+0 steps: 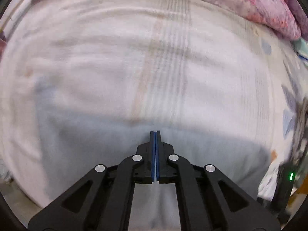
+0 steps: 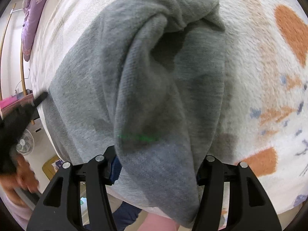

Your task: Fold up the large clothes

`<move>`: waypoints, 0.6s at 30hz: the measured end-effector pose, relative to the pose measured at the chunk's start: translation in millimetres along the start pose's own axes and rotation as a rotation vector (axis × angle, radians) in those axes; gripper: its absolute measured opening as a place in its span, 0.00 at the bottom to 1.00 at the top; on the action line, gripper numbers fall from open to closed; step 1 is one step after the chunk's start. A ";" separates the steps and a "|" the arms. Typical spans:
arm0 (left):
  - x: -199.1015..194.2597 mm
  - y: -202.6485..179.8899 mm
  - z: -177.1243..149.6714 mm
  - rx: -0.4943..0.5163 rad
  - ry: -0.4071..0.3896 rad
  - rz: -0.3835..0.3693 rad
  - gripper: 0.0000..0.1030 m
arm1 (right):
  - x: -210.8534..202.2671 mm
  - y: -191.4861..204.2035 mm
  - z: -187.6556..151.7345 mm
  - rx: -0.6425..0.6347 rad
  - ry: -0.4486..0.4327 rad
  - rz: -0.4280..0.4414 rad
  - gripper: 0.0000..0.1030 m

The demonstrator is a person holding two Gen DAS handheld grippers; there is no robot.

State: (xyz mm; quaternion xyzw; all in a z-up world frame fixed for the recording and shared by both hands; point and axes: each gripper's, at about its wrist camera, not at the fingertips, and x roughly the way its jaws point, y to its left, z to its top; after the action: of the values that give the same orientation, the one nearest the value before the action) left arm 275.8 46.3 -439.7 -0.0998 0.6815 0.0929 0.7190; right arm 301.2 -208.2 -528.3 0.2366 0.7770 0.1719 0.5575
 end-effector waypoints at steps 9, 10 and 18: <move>-0.3 10.9 -29.2 0.006 0.056 -0.032 0.01 | 1.8 4.6 -0.1 -0.007 0.001 0.001 0.55; 16.8 18.3 -44.6 -0.001 0.072 -0.054 0.01 | 2.1 5.5 0.3 -0.004 0.001 0.004 0.56; 28.3 52.0 -165.8 -0.002 0.082 -0.070 0.01 | 2.1 13.9 -4.7 -0.051 -0.037 -0.022 0.60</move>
State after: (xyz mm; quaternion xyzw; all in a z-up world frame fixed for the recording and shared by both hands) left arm 103.9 51.6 -477.4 -0.1281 0.7063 0.0641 0.6933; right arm 298.6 -195.5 -521.1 0.2169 0.7645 0.1809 0.5794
